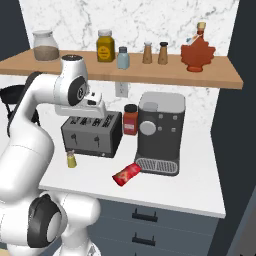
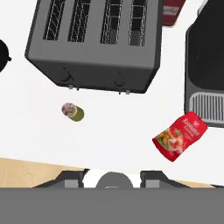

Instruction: Put the shaker and condiment bottle from the counter next to their counterparts in the cabinet.

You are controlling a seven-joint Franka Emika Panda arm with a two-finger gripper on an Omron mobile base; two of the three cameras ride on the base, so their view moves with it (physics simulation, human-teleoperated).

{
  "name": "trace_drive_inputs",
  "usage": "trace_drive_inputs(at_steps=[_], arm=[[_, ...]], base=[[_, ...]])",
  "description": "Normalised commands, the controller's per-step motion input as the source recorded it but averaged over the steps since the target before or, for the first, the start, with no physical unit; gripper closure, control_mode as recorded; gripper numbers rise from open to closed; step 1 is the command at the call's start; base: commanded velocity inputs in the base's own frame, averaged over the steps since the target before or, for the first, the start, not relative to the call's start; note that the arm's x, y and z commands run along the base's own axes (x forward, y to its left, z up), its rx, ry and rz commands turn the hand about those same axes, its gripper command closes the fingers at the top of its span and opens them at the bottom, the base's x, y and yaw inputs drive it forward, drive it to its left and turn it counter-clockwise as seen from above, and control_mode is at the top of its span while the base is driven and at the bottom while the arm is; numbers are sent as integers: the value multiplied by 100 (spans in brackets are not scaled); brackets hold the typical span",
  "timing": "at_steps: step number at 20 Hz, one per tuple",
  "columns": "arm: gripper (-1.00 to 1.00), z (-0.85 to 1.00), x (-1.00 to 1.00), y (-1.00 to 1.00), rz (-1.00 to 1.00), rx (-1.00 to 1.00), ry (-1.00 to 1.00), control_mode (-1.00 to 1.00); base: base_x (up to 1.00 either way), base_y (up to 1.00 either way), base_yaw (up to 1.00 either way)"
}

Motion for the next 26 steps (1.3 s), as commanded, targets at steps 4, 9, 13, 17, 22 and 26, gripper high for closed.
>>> trace_drive_inputs(at_steps=[4, 9, 13, 17, 22, 26], arm=[[-100, 0, 0, -7, 0, 0, 0, -100], [-100, 0, -2, -24, -1, 0, 0, -100], [-100, 0, 0, -35, -5, 0, 0, -100], [-100, -9, -7, -42, 0, 0, 0, -100], [-100, -22, 0, -30, -5, 0, 0, -100], [-100, -26, 0, -26, 0, 0, 0, -100]], base=[[0, 0, 0], [0, 0, 0], [0, 0, 0], [0, 0, 0], [0, 0, 0], [0, 0, 0]])
